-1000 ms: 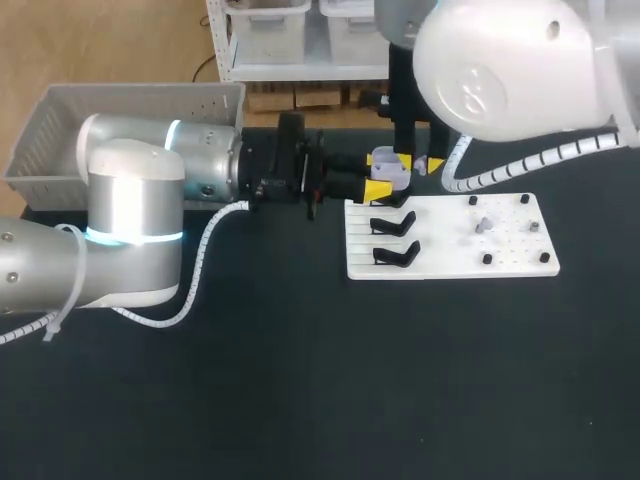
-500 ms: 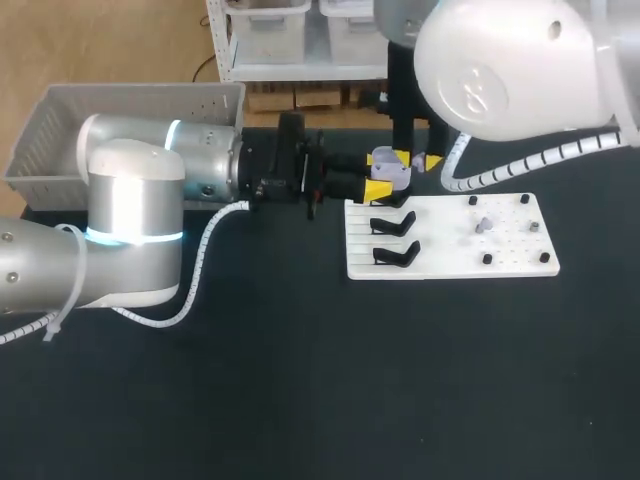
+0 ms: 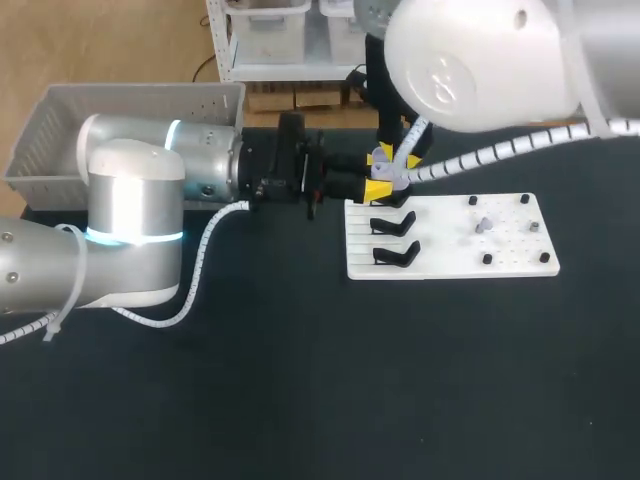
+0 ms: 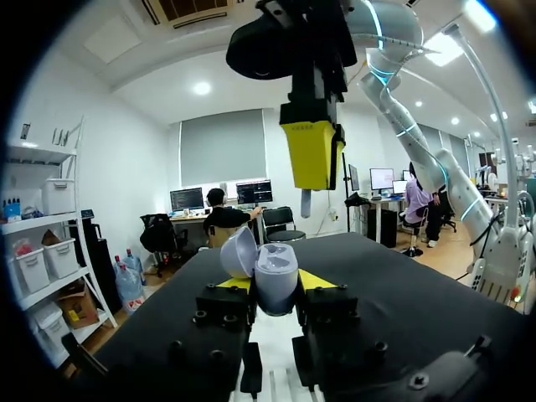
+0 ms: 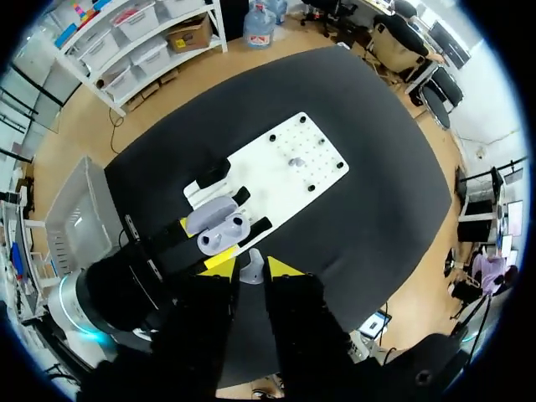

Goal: Pick up each earbud case from the left stands, insert the matching earbuds, close the lid, and place the case in the box.

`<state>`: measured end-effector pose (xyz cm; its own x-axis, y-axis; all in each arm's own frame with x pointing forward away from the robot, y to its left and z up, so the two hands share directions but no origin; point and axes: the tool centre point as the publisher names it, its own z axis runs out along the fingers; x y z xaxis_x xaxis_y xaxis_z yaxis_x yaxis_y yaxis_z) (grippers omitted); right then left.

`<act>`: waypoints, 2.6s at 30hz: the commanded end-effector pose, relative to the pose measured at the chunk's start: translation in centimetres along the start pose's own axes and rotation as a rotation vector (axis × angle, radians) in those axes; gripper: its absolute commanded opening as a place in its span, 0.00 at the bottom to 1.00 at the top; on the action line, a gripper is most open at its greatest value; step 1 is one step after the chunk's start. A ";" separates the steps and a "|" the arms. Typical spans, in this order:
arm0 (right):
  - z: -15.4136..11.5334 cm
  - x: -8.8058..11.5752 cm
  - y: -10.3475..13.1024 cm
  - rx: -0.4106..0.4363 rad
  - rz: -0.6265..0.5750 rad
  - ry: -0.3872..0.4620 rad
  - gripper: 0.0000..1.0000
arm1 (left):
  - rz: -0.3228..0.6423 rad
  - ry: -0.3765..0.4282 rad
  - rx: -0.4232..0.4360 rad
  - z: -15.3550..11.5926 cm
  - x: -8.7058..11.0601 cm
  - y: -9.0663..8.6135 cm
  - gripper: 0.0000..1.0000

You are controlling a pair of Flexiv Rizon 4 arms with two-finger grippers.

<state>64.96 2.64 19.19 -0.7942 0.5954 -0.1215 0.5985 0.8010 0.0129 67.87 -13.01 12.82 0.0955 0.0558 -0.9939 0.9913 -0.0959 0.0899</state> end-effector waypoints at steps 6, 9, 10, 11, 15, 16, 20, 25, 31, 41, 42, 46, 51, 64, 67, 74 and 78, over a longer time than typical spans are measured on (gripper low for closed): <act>0.4 -0.5 1.7 0.046 0.052 0.017 0.00 | 0.003 0.000 -0.007 0.0 0.0 -0.2 0.00; 0.5 -0.6 1.8 0.058 0.080 0.029 0.00 | 0.003 0.000 -0.007 0.0 0.0 -0.2 0.00; 0.5 -0.6 1.9 0.069 0.096 0.029 0.00 | 0.003 0.000 -0.007 0.0 0.0 -0.2 0.00; 0.5 -0.7 1.9 0.074 0.105 0.035 0.00 | 0.003 0.000 -0.007 0.0 0.0 -0.2 0.00; 0.7 -0.8 2.0 0.089 0.148 0.064 0.00 | 0.003 0.000 -0.007 0.0 0.0 -0.2 0.00; 0.8 -0.9 2.0 0.092 0.158 0.065 0.00 | 0.003 0.000 -0.007 0.0 0.0 -0.2 0.00; 0.8 -1.0 1.9 0.093 0.178 0.052 0.00 | 0.003 0.000 -0.007 0.0 0.0 -0.2 0.00; 1.0 -1.1 1.8 0.105 0.193 0.043 0.00 | 0.003 0.000 -0.007 0.0 0.0 -0.2 0.00; 1.1 -1.2 1.8 0.113 0.210 0.041 0.00 | 0.003 0.000 -0.007 0.0 0.0 -0.2 0.00; 1.5 -1.2 2.0 0.113 0.229 0.040 0.00 | 0.003 0.000 -0.007 0.0 0.0 -0.2 0.00; 1.5 -1.2 2.0 0.113 0.230 0.041 0.00 | 0.003 0.000 -0.007 0.0 0.0 -0.2 0.00; 1.6 -1.3 2.1 0.110 0.237 0.042 0.00 | 0.003 0.000 -0.007 0.0 0.0 -0.2 0.00; 1.7 -1.5 2.1 0.109 0.249 0.041 0.00 | 0.003 0.000 -0.007 0.0 0.0 -0.2 0.00; 2.2 -1.5 2.2 0.114 0.264 0.054 0.00 | 0.003 0.000 -0.007 0.0 0.0 -0.2 0.00; 2.3 -1.6 2.1 0.115 0.265 0.056 0.00 | 0.003 0.000 -0.007 0.0 0.0 -0.2 0.00; 2.5 -1.9 1.9 0.119 0.270 0.052 0.00 | 0.003 0.000 -0.007 0.0 0.0 -0.2 0.00; 2.6 -1.9 1.8 0.115 0.269 0.053 0.00 | 0.003 0.000 -0.007 0.0 0.0 -0.2 0.00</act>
<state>67.90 2.83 16.97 -0.6082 0.7900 -0.0775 0.7937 0.6033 -0.0783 67.87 -13.02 12.81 0.0954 0.0560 -0.9939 0.9914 -0.0956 0.0898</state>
